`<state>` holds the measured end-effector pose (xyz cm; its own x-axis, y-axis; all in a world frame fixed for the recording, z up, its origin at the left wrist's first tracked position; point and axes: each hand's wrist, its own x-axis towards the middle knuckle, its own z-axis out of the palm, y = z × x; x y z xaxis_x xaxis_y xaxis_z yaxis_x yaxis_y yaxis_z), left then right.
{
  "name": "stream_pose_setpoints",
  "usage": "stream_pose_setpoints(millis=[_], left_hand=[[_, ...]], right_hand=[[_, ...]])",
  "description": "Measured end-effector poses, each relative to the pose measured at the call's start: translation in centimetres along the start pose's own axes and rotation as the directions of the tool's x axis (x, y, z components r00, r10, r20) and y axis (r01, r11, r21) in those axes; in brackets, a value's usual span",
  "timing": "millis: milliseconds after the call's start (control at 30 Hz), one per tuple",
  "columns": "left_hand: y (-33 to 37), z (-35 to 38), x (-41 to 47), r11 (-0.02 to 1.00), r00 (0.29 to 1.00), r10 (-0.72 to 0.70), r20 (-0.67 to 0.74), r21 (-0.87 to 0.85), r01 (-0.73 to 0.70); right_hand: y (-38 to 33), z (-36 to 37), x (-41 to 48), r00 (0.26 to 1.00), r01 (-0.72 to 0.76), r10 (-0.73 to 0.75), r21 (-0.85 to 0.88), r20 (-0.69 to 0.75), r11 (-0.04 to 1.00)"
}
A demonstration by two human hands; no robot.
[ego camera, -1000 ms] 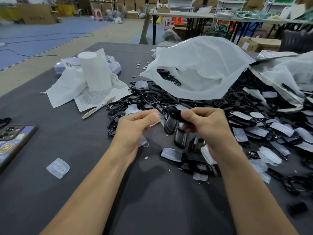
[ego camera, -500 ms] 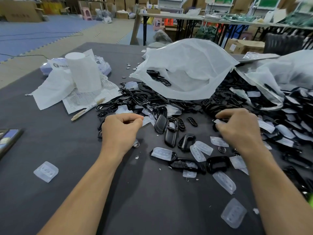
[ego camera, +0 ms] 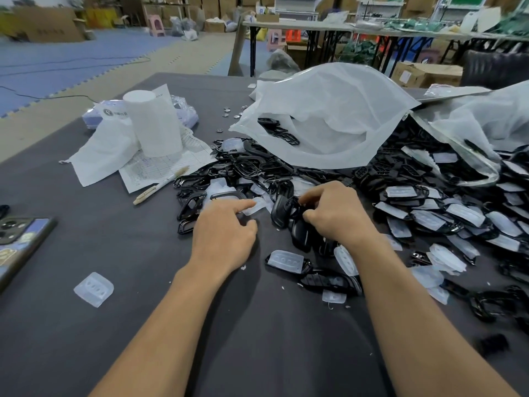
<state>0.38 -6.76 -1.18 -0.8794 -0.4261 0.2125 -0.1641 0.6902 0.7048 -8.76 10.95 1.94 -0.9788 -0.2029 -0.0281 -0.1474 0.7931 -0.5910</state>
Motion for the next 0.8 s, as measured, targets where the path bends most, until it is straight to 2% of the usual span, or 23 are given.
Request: stream_pose_setpoints(millis=[167,267,333,400,467,533,600,667,733,800], left_hand=[[0.7,0.7,-0.9,0.997,0.998,0.057,0.022,-0.052,-0.056],[0.7,0.9,-0.9,0.995,0.997,0.081,0.006,-0.054,-0.080],[0.9,1.1,-1.2,0.991,0.995,0.092,-0.026,-0.098,-0.094],[1.4,1.1,-1.5,0.976,0.995,0.082,-0.049,-0.198,-0.090],[1.9,1.2,-1.4,0.916,1.000,0.024,0.004,-0.400,-0.020],[2.1,1.2,-1.2,0.771,0.994,-0.059,0.090,-0.628,0.103],[2.3,1.0,-1.1,0.636,0.975,-0.148,0.165,-0.739,0.221],[2.2,0.7,-1.0,0.544,0.957,-0.210,0.200,-0.790,0.284],[1.8,0.4,-0.9,0.568,0.955,-0.242,0.169,-0.774,0.281],[1.1,0.3,-0.6,0.725,0.969,-0.226,0.098,-0.647,0.235]], right_hand=[[1.1,0.9,-0.6,0.989,0.018,-0.003,0.104,-0.147,0.994],[1.3,1.4,-1.2,0.930,0.161,-0.072,0.223,-0.361,0.961],[1.0,1.3,-1.7,0.899,0.210,-0.033,0.363,-0.437,0.908],[0.2,1.3,-2.1,0.926,0.190,0.060,0.598,-0.372,0.779],[-0.6,1.7,-2.7,0.959,0.189,0.022,0.692,-0.283,0.697],[-1.6,2.4,-3.4,0.974,0.215,-0.096,0.720,-0.204,0.660],[-2.1,2.6,-3.8,0.977,0.195,-0.188,0.780,-0.101,0.595],[-2.1,2.2,-3.7,0.974,0.137,-0.225,0.804,-0.004,0.578],[-1.6,1.9,-3.1,0.991,0.104,-0.128,0.781,-0.031,0.615],[-0.7,1.8,-2.3,0.978,0.104,0.034,0.628,-0.204,0.772]])
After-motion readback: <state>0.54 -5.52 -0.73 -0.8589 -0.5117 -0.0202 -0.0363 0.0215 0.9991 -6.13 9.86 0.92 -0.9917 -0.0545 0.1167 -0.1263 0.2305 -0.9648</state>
